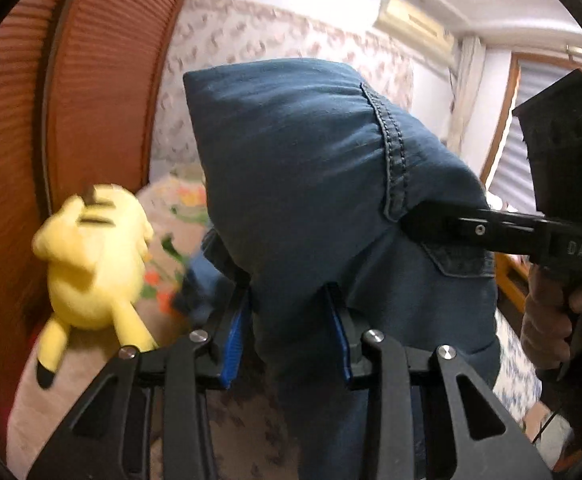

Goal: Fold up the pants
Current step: 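Fold the jeans in half with the right tool while the left tool holds the hem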

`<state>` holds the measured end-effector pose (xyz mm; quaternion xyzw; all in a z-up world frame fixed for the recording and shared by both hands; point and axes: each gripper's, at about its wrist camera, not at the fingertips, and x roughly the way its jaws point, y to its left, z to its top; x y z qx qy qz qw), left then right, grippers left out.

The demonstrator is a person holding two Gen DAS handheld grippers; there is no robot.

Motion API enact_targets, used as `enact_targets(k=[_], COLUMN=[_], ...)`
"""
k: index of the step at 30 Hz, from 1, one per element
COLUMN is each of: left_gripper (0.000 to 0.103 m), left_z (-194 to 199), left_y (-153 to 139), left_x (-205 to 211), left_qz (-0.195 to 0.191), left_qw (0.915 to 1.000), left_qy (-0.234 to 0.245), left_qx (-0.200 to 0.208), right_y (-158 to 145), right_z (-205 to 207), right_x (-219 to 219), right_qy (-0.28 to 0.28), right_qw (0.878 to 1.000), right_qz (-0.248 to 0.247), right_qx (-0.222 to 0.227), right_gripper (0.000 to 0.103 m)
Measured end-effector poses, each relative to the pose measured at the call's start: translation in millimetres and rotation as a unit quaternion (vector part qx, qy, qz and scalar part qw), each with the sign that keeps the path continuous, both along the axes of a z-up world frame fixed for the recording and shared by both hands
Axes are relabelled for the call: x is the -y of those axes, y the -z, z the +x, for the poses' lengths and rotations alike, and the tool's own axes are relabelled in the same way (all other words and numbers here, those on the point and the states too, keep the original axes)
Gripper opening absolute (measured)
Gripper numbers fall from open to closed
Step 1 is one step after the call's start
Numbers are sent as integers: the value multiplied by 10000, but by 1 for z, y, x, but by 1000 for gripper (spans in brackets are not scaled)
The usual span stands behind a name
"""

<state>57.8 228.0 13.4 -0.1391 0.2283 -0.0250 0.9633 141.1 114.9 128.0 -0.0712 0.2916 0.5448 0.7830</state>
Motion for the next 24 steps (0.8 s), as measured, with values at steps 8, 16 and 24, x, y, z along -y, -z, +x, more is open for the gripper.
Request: enact_targets(k=[8, 16, 24], left_gripper=[35, 35, 35], left_z=[22, 121, 153], left_y=[-60, -9, 71], left_x=[-59, -55, -40], left_qz=[319, 689, 649], left_qw=[9966, 9959, 9877], left_qy=[-602, -151, 38], left_qx=[456, -567, -1419], right_y=[-47, 80, 113], right_z=[48, 195, 237], right_x=[-56, -60, -37], right_qy=[-287, 1310, 1172], right_qw=[9965, 9837, 9853], right_qz=[781, 398, -419], right_qx=[22, -1168, -1169], right_gripper=[16, 19, 43])
